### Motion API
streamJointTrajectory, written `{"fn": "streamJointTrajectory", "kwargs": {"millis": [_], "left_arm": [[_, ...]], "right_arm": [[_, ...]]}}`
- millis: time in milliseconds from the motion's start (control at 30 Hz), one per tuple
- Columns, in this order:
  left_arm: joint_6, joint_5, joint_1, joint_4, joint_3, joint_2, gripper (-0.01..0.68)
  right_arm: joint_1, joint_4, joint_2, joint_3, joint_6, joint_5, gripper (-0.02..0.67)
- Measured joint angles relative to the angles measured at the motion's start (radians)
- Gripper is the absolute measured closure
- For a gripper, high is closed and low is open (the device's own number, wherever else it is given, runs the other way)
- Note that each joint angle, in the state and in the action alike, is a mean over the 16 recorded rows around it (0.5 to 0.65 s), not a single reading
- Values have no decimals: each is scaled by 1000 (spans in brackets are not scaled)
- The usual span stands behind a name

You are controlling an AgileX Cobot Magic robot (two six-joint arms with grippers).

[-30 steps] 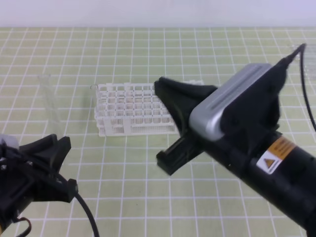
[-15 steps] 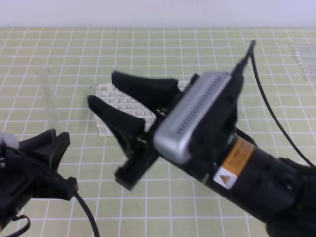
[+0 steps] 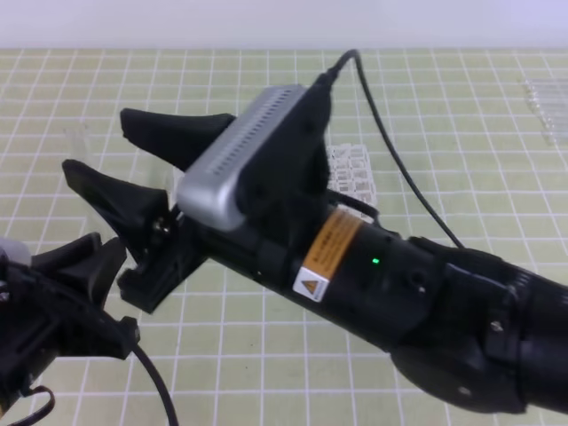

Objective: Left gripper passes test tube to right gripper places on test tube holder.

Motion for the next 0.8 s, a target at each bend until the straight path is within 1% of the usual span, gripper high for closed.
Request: {"fn": "streamJointTrajectory", "kwargs": {"millis": [233,667,800], "left_arm": [[-6,0,0,6,0,0,626],[-9,-24,0,-8,0,0,596],[-10,-32,0,-3,-1,0,608]], "right_arm": [[0,-15,47,-47,42,30,235],[0,3,99,-94,69,61,234],[0,14,115,-103,75,62,233]]}}
